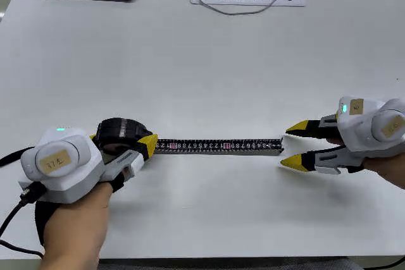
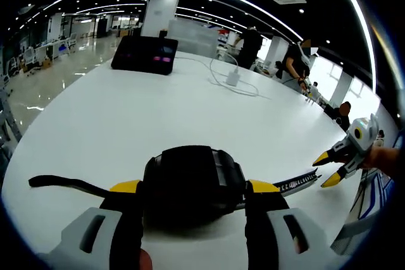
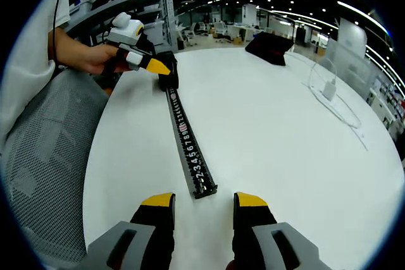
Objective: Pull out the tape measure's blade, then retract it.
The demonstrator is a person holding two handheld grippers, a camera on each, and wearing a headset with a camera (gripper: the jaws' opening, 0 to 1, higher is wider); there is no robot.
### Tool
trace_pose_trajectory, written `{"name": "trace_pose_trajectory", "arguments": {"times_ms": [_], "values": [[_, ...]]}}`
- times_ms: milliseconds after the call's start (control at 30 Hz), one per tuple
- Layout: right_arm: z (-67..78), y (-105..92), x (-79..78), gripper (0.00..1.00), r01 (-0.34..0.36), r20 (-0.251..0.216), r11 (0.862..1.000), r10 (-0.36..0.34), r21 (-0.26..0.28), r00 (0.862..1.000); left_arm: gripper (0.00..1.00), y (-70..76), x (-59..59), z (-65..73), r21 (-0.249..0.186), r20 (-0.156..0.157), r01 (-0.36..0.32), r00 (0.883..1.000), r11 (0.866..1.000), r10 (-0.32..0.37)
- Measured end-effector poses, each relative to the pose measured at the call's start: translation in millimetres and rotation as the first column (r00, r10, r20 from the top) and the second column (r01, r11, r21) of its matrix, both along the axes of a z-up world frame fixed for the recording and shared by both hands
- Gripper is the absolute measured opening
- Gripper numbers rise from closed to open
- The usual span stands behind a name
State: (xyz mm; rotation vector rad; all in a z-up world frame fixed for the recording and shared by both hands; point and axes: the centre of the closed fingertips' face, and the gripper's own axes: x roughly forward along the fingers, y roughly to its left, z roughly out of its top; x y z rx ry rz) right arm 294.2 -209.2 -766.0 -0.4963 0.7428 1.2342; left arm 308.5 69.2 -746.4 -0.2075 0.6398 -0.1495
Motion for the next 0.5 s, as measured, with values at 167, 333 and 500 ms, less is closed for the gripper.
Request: {"name": "trace_pose_trajectory", "arguments": {"times_ms": [167, 333, 500], "values": [[-0.4, 2.2, 2.3, 0.31, -0.013, 0.001, 1.000, 0.013, -0.002, 1.000, 0.60, 0.0, -0.2, -0.3, 0.001, -0.001, 0.005, 1.000, 1.000, -0.005], [-2.0, 3.9, 3.6, 0.27, -0.042, -0.001, 0.999, 0.042, -0.009, 0.999, 0.60, 0.2, 0.0, -0.8, 0.000, -0.002, 0.006, 1.000, 1.000, -0.006], [-4.3, 6.6, 4.3, 0.23, -0.063, -0.007, 0.998, 0.063, -0.016, 0.998, 0.60, 0.1, -0.1, -0.7, -0.002, -0.002, 0.005, 1.000, 1.000, -0.005]]}}
